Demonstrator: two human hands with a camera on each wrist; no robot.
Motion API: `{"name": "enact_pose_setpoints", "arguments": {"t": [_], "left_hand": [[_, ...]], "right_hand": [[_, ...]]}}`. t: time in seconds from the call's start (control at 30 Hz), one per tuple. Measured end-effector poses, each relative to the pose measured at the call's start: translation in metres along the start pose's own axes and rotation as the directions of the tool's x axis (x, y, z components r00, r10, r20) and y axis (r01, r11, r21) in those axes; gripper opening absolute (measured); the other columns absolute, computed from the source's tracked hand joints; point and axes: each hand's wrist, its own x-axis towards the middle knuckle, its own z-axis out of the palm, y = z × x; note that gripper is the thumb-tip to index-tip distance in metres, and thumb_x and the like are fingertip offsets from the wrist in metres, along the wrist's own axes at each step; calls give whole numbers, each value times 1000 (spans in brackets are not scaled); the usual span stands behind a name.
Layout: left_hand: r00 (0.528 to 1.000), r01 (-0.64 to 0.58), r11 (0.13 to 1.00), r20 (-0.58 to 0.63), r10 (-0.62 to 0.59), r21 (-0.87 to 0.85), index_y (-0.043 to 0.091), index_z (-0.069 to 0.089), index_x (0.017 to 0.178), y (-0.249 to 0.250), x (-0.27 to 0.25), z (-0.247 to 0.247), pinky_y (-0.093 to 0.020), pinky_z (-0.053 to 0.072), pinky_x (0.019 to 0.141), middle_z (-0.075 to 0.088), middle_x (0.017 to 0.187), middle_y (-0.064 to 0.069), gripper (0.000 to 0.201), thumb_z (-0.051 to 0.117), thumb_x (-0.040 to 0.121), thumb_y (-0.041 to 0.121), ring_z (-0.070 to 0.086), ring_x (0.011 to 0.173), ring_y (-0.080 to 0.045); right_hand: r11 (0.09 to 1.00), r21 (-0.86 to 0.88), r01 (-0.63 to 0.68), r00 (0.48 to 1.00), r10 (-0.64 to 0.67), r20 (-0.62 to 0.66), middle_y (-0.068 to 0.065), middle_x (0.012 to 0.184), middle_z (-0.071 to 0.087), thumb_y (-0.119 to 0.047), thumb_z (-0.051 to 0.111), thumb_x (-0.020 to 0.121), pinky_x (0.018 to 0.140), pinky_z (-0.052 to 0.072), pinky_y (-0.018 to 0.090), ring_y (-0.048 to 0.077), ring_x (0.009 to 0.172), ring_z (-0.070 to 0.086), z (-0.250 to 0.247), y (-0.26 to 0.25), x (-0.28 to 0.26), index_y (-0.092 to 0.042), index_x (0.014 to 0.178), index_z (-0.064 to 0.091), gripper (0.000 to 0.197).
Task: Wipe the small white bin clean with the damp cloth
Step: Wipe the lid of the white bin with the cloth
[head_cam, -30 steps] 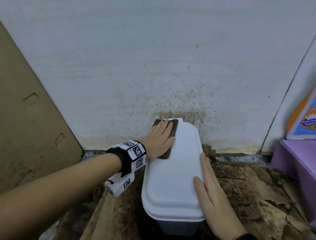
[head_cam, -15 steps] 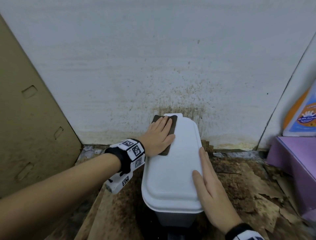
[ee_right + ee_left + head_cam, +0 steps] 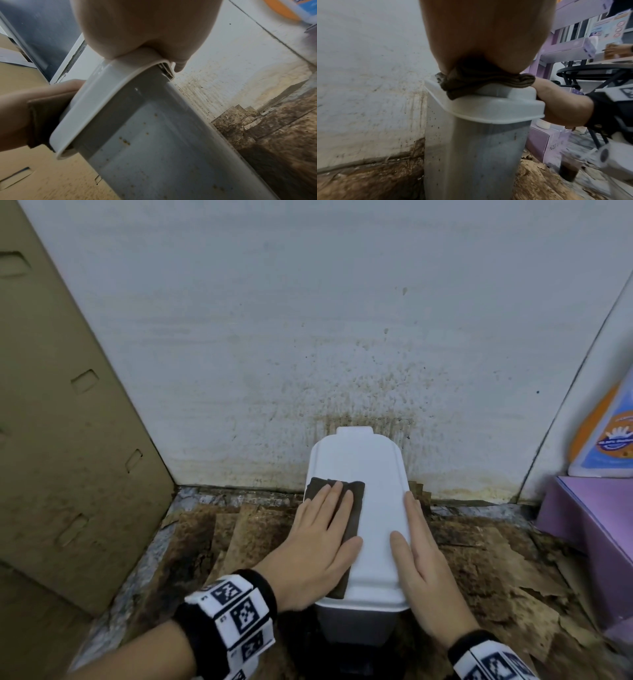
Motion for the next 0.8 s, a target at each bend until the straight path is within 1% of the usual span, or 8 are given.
{"name": "enact_pose_setpoints", "arguments": {"t": [0.1, 0.17, 0.23, 0.33, 0.43, 0.57, 0.67, 0.8], "left_hand": [[1000, -13, 999, 2, 14, -50, 24, -16, 159, -5, 4, -1, -31, -17, 123, -33, 162, 11, 68, 19, 107, 51, -37, 143, 1], [1000, -22, 994, -1, 22, -103, 25, -14, 160, -9, 6, -3, -29, -16, 123, -32, 162, 14, 70, 23, 107, 53, -36, 143, 4], [1000, -11, 988, -2, 11, -156, 26, -12, 160, -14, 12, -6, -27, -15, 122, -31, 162, 16, 72, 26, 106, 53, -35, 143, 5], [1000, 17, 971, 5, -17, -238, 26, -11, 161, -22, 28, -13, -28, -10, 123, -30, 163, 17, 76, 32, 106, 54, -31, 146, 3], [1000, 19, 956, 21, -13, -292, 27, -11, 161, -34, 43, -22, -24, -4, 119, -29, 163, 19, 79, 35, 104, 56, -28, 147, 3], [1000, 1, 960, 23, 6, -282, 24, -12, 161, -48, 61, -29, -24, -4, 120, -27, 164, 15, 79, 34, 104, 54, -25, 149, 0], [1000, 26, 967, 22, -21, -252, 19, -12, 161, -52, 79, -35, -29, -4, 124, -25, 165, 10, 79, 34, 106, 51, -24, 151, -4], [998, 55, 975, 10, -54, -216, 13, -11, 161, -56, 106, -47, -30, -5, 122, -22, 167, 2, 81, 36, 106, 49, -21, 153, -12]], "right_hand": [[1000, -3, -1, 1000, 1, 8, -35, 160, -4, -54, 33, 99, 123, 7, 27, -17, 145, -4, -1, -1, 0, -47, 154, -2, 66], [1000, -4, -6, 1000, 6, 13, -35, 160, -5, -55, 32, 98, 122, 6, 25, -17, 144, -5, -1, -2, 0, -48, 154, -3, 67], [1000, -7, -5, 1000, 5, 13, -35, 160, -6, -55, 32, 99, 122, 5, 24, -18, 144, -6, -1, -1, 1, -48, 154, -3, 67], [1000, 3, -8, 1000, 8, 19, -37, 159, -7, -56, 33, 99, 121, 6, 25, -18, 144, -6, -1, 0, 2, -49, 154, -4, 67], [1000, 21, -14, 1000, 13, 27, -38, 158, -8, -57, 34, 99, 120, 7, 24, -17, 144, -6, -1, 0, 2, -52, 153, -5, 66], [999, 43, -22, 999, 21, 38, -41, 156, -8, -59, 33, 96, 120, 6, 22, -19, 143, -7, -1, -1, 4, -54, 151, -5, 67], [998, 53, -23, 999, 21, 38, -43, 156, -6, -58, 34, 97, 120, 8, 24, -18, 144, -5, -1, -1, 5, -54, 152, -4, 67], [998, 54, -22, 999, 20, 36, -43, 156, -4, -58, 35, 97, 121, 8, 25, -18, 144, -4, -1, 0, 5, -55, 152, -3, 67]]}}
